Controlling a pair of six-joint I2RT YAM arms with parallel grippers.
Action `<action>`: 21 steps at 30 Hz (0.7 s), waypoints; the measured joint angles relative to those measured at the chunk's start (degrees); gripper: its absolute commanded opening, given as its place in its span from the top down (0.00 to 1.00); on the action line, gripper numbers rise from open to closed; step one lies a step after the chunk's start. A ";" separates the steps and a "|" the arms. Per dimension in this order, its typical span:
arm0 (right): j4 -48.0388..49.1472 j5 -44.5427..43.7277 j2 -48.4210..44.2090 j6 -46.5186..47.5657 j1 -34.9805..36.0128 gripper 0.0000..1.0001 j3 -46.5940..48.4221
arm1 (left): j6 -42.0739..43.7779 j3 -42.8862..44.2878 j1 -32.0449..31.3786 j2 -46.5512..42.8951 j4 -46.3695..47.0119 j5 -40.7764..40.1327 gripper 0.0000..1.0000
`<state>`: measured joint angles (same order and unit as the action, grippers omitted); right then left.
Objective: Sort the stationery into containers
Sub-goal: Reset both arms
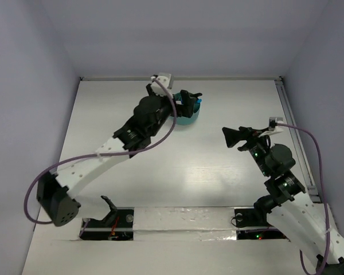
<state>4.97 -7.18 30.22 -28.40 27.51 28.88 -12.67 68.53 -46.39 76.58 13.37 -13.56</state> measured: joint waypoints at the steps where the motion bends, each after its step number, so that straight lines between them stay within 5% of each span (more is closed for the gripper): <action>1: -0.68 -0.66 -0.48 -0.11 0.00 0.00 0.59 | -0.28 -1.92 0.00 -2.99 0.70 -0.57 0.01; 11: -8.72 -4.33 -4.00 3.13 0.00 0.00 7.48 | -4.15 -19.23 0.00 -30.62 -2.60 -8.66 0.01; 21: -9.20 -12.79 -15.54 8.07 0.00 0.00 12.02 | -8.85 -23.78 0.00 -55.98 -13.73 -14.88 0.01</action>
<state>-4.23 -19.97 14.68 -20.34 27.51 40.91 -21.52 44.75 -46.39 20.60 -0.36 -28.45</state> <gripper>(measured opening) 0.995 0.989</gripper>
